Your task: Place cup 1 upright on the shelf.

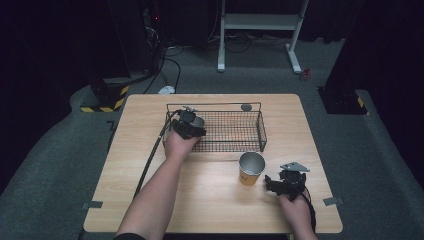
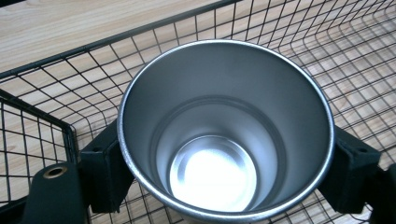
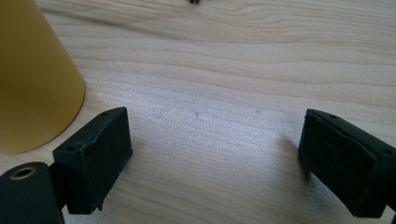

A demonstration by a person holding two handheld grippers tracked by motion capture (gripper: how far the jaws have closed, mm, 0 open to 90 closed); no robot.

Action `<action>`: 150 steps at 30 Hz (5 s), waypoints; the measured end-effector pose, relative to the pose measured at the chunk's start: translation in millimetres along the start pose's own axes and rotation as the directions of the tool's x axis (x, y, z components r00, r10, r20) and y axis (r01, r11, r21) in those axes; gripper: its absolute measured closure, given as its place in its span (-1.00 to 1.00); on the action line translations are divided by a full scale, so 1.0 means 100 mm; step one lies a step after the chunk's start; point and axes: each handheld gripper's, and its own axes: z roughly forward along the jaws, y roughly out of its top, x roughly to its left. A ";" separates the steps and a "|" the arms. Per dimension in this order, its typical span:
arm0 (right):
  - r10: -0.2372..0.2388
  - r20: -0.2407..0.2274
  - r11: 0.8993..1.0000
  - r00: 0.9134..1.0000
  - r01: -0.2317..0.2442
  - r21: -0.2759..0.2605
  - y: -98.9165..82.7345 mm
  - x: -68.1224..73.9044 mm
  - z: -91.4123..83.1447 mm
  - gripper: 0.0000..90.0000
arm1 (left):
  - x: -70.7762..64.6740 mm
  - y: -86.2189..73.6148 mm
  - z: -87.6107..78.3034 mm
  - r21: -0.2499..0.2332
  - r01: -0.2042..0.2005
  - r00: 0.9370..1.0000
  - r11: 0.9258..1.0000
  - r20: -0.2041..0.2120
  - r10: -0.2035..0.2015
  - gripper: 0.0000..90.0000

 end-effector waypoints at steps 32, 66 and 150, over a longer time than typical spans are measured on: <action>0.001 -0.001 1.000 1.000 -0.001 0.001 0.00 0.00 0.00 -0.80 | 0.04 -0.12 0.05 0.077 0.026 0.999 0.997 0.036 -0.029 -0.72; 0.004 -0.001 1.000 1.000 -0.004 0.002 0.00 0.01 0.00 -0.80 | 0.07 -0.15 -0.10 0.000 0.054 0.998 0.999 0.033 -0.054 -0.99; -0.004 -0.005 1.000 1.000 0.004 -0.001 -0.01 0.00 -0.01 -0.80 | 0.47 -1.86 -1.04 -0.141 -0.010 0.986 0.990 0.161 0.033 -0.95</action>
